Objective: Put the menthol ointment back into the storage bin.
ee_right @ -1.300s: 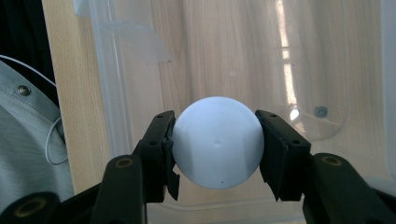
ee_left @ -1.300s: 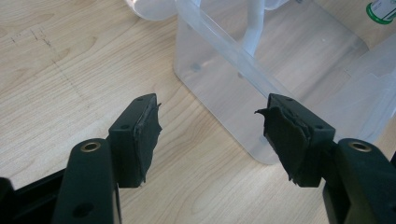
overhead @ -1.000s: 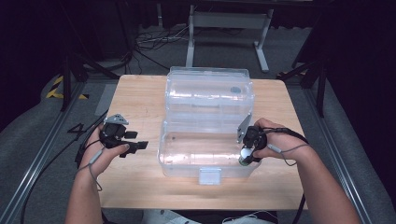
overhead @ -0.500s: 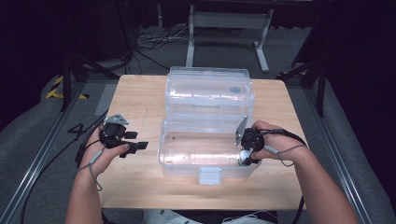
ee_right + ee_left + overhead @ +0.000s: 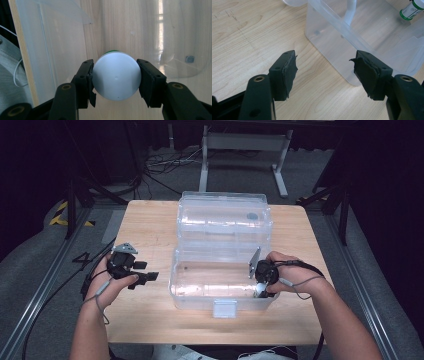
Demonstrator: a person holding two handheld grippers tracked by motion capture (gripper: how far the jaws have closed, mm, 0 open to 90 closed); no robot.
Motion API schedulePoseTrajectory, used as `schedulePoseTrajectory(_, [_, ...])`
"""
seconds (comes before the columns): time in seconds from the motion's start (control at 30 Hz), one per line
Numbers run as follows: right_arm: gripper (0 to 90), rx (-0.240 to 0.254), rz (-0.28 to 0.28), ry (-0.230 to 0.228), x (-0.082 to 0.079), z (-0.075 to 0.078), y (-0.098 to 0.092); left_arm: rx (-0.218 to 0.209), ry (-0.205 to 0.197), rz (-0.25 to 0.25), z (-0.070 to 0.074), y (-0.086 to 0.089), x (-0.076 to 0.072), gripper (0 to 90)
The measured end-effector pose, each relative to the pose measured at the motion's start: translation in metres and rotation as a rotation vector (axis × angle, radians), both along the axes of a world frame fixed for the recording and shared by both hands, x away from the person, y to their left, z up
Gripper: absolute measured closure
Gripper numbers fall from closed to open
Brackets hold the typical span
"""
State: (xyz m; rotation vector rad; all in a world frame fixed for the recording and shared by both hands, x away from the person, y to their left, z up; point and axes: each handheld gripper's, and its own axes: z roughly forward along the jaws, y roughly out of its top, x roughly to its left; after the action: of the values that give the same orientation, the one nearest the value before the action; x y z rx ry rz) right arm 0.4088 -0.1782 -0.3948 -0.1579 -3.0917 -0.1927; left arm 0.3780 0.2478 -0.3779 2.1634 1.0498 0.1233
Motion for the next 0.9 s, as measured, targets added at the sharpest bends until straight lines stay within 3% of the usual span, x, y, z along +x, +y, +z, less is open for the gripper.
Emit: schedulePoseTrajectory(0.9, [50.1,-0.041,0.008,0.003,0.0027,-0.0095,0.0058,0.009,0.007,0.000,-0.0025,0.0011,0.0013,34.7])
